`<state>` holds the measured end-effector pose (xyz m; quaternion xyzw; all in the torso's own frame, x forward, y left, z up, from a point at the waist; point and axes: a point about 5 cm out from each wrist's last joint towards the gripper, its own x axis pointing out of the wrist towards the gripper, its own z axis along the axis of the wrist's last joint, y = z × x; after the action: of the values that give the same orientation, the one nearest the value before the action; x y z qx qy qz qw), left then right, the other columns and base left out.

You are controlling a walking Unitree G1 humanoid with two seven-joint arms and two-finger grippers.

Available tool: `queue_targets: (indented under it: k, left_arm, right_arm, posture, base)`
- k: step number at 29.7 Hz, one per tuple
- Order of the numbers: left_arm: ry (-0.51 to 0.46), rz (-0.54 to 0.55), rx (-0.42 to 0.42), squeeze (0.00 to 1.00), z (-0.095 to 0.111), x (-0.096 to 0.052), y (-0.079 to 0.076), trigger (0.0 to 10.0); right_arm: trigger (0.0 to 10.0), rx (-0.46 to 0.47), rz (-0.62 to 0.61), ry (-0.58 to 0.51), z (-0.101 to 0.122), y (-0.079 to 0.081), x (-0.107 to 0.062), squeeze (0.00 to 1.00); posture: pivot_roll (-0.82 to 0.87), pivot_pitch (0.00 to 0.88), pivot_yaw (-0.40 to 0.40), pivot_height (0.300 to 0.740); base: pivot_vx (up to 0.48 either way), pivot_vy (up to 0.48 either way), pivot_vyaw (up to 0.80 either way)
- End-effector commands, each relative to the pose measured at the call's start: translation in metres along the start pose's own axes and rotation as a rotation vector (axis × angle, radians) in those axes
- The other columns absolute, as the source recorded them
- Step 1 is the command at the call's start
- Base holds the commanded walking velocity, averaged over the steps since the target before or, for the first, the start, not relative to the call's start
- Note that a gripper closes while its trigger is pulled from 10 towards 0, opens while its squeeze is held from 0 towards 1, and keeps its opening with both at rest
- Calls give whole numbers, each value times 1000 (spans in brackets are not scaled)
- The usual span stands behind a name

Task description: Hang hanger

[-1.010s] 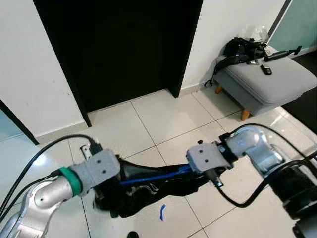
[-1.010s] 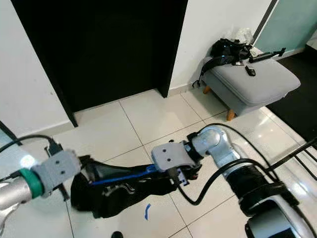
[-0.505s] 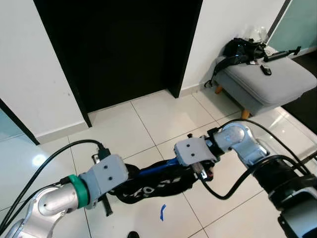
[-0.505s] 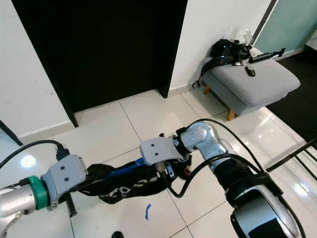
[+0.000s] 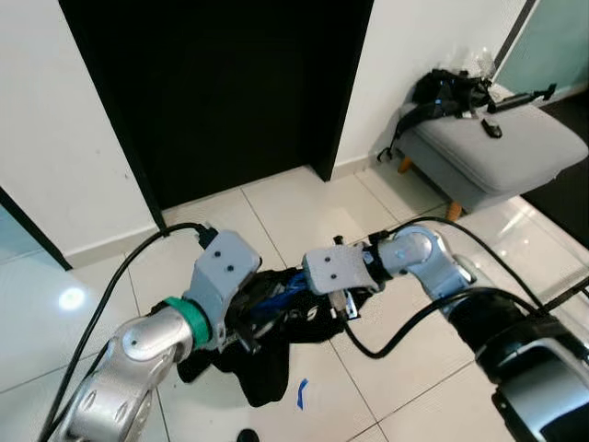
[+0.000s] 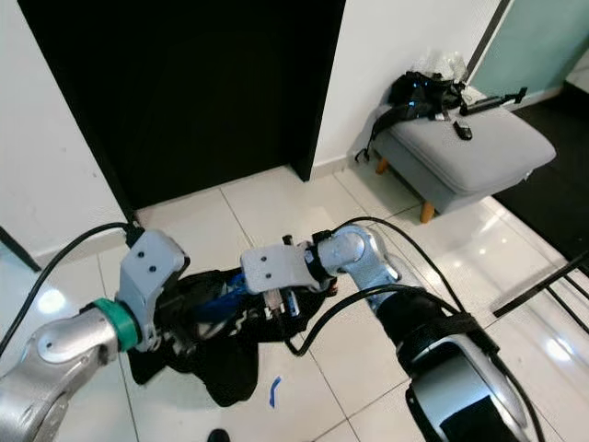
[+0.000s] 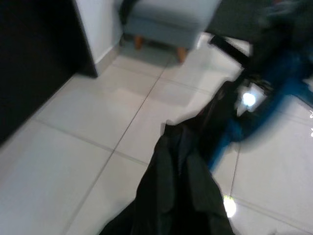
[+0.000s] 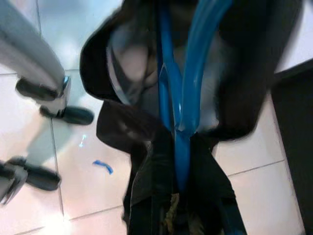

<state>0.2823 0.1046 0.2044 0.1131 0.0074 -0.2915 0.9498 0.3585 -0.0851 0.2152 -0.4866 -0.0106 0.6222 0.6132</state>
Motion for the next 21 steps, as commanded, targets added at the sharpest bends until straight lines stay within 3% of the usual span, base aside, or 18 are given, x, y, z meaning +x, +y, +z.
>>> queue_targets:
  k: [1, 3, 7, 12, 13, 14, 18, 20, 21]
  left_arm:
    - [36, 13, -4, 0, -4, 6, -5, 10000]
    - [61, 65, 7, 0, -6, 14, -7, 10000]
    - [92, 122, 77, 0, -10, 15, -1, 10000]
    - [161, 220, 100, 0, -17, 6, 19, 10000]
    - [179, 245, 169, 0, -21, 2, 25, 10000]
    - [188, 265, 223, 1000, -24, -3, 30, 10000]
    - [195, 283, 264, 1000, -26, -8, 37, 10000]
    - [186, 281, 243, 1000, -25, -11, 39, 10000]
    - [166, 274, 189, 1000, -23, -14, 40, 10000]
  right_arm:
    - [10000, -19, -6, -10, 3, -1, 4, 0]
    - [10000, -23, -18, -18, 6, -4, 5, 0]
    - [10000, -28, -10, -16, 6, -3, 4, 0]
    - [10000, -26, -5, 1, 0, -1, -1, 0]
    - [10000, -21, -4, 2, -2, 0, -4, 0]
    - [10000, -17, -2, 1, -3, 0, -7, 0]
    - [10000, -13, 0, -1, -4, 0, -10, 0]
    - [10000, -9, 2, -6, -5, 1, -12, 0]
    - [10000, -6, 0, -15, -6, 1, -14, 0]
  posture:
    - [-39, 225, 56, 740]
    - [-40, 225, 57, 740]
    - [-48, 225, 61, 740]
    - [-48, 226, 62, 740]
    - [-47, 226, 62, 740]
    - [-47, 226, 62, 740]
    - [-46, 227, 61, 740]
    - [-42, 227, 59, 740]
    - [-42, 227, 59, 740]
  base:
    - [0, 0, 0]
    - [0, 0, 0]
    - [0, 0, 0]
    - [0, 0, 0]
    - [0, 0, 0]
    - [0, 0, 0]
    - [0, 0, 0]
    - [0, 0, 0]
    - [0, 0, 0]
